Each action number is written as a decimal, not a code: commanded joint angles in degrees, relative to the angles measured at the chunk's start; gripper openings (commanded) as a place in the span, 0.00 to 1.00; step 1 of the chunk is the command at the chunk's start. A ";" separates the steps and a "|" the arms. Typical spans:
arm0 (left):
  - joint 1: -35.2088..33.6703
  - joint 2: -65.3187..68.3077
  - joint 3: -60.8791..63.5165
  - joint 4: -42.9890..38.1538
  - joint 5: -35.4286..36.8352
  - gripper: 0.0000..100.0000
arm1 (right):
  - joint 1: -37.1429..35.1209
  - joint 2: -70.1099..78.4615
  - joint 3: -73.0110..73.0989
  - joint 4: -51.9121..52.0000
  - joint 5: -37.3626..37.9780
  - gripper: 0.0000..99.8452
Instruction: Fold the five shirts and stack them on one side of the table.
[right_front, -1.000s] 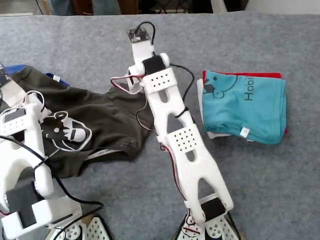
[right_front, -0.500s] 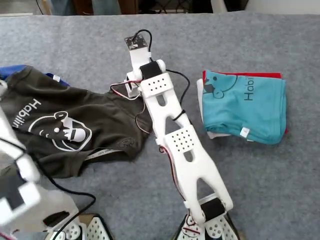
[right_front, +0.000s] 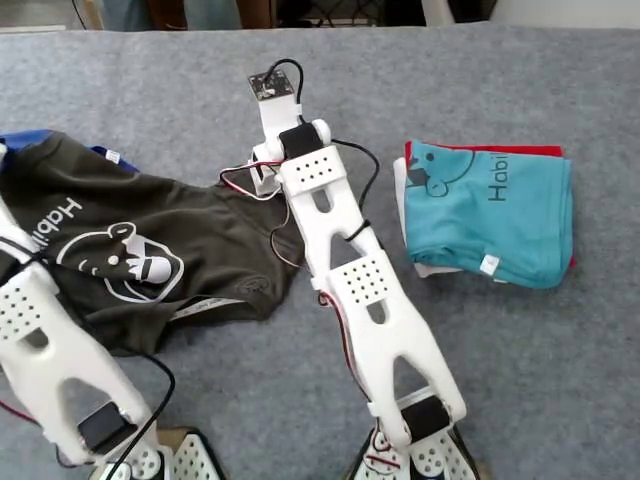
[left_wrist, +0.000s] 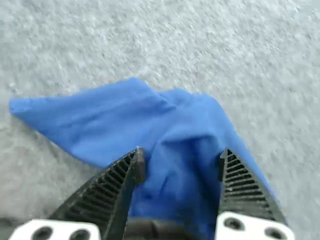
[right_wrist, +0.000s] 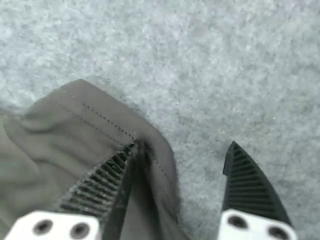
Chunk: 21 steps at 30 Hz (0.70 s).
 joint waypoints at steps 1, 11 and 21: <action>-1.89 7.38 -18.42 2.55 0.26 0.25 | -1.05 -0.48 -2.77 -0.97 -0.18 0.26; 1.89 19.34 -34.95 14.86 -4.31 0.12 | -1.05 -0.40 -2.77 -0.97 -0.18 0.26; -5.67 13.45 -34.86 13.98 -8.00 0.03 | -1.05 -0.31 -2.77 -0.88 -0.18 0.26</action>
